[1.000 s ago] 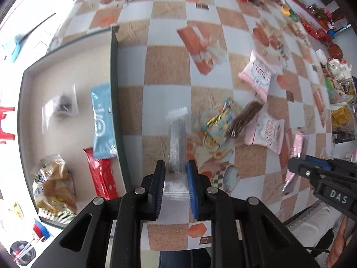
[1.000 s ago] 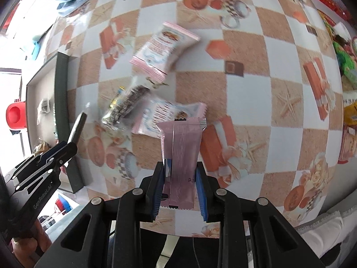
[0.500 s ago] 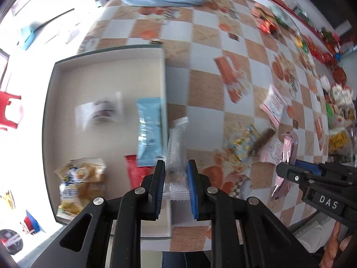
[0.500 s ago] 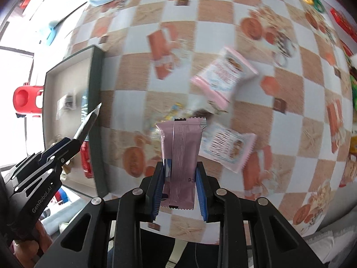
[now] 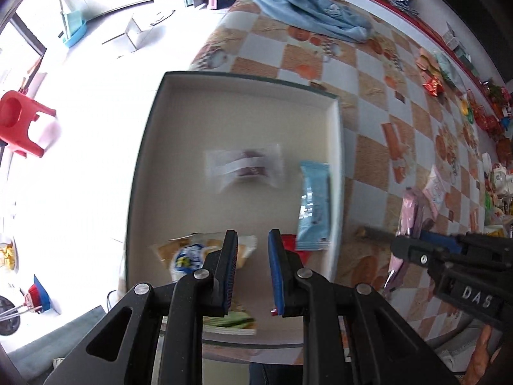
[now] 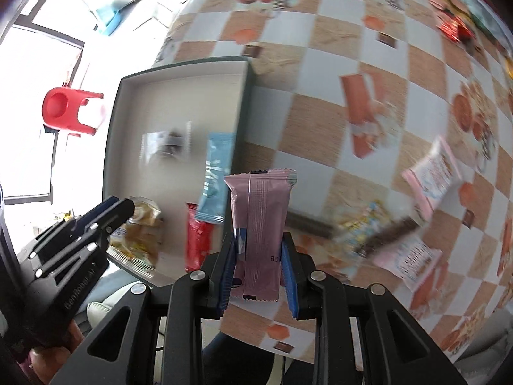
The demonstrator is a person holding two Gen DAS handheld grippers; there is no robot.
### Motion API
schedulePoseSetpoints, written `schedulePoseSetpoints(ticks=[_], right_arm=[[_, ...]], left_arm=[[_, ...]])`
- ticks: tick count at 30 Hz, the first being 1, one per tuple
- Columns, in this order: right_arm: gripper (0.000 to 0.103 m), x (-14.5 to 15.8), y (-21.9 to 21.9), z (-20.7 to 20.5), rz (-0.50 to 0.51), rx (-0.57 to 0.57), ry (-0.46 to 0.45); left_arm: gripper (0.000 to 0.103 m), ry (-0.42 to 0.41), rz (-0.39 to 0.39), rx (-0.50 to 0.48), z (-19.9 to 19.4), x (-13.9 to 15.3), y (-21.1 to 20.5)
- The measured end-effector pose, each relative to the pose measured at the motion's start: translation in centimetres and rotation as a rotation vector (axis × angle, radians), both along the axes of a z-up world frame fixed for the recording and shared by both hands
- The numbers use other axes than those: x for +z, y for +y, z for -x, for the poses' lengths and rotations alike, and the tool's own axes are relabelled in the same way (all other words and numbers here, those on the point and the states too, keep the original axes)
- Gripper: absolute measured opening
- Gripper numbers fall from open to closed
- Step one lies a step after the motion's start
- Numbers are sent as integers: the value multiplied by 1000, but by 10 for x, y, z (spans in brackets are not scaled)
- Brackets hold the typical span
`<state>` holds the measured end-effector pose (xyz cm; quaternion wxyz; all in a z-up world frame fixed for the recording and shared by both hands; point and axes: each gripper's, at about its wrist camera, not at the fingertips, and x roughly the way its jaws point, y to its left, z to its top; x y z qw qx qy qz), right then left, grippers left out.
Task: Organize snacks
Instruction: 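Carry the pink bar and clear bar into the white tray and release both, then move the right tool to a pink Crispy Cranberry packet and grasp it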
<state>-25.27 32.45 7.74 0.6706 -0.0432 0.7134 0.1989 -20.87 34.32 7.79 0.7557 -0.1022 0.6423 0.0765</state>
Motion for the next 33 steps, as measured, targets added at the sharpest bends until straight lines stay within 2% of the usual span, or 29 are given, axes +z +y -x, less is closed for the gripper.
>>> schedulePoseSetpoints(ticks=[7,8,9,10,11,12,13,14,18,27,33], right_arm=[[29,-8,44,-9,-37,42,32],[29,-10,52,-8,-52,55,43],[30,-12,58,-8,-58,67,54],[33,-14,62,-8,-58,74,60],[40,-16,66,-8,-47,81,65],[71,-19,70,-9,-36,78,63],[95,-19,68,-9,-32,70,57],[97,-19,63,-10,-35,63,52],[97,-28,30,-15,26,4,62],[97,-59,-103,-19,153,-313,142],[97,-73,-154,-13,163,-458,188]], left_arm=[[25,24,-4,26,18,-7,14],[35,29,-6,27,21,-8,15],[52,33,-14,28,23,-9,16],[60,32,-22,30,25,-9,16],[72,26,-32,31,28,-9,17],[76,18,-38,28,30,-8,17],[76,16,-38,21,31,-8,17],[76,21,-38,11,31,-9,16],[76,49,-44,-19,29,-17,9],[76,73,-43,-99,20,-23,-19],[76,84,-50,-153,14,-24,-37]])
